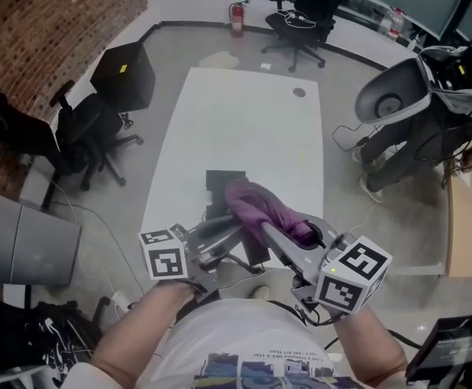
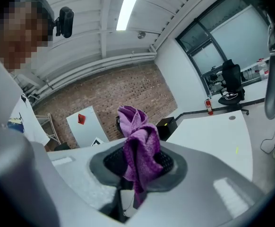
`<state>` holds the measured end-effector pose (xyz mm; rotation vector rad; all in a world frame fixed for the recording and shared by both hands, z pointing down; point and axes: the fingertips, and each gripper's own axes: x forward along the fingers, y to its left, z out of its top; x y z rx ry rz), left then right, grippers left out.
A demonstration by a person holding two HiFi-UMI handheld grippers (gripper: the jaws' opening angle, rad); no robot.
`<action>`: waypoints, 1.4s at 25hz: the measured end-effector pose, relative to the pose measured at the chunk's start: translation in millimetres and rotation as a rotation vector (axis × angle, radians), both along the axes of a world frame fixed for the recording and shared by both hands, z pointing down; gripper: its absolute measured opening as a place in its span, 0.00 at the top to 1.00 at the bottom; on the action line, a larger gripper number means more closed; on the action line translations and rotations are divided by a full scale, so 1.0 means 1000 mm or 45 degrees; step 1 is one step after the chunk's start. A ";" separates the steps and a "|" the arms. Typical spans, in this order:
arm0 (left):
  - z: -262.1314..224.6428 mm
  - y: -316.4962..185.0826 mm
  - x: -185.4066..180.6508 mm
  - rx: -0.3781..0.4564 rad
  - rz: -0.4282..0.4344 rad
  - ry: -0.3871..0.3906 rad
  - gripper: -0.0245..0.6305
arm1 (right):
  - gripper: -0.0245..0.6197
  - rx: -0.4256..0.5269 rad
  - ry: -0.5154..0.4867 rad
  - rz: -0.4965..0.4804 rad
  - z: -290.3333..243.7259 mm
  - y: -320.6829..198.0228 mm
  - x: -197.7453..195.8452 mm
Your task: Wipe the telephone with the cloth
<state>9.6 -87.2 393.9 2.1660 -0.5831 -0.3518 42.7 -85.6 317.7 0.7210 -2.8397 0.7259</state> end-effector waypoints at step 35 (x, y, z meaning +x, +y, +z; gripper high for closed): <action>-0.017 -0.036 -0.062 0.017 -0.059 0.065 0.84 | 0.83 -0.196 0.053 -0.031 0.040 0.015 -0.030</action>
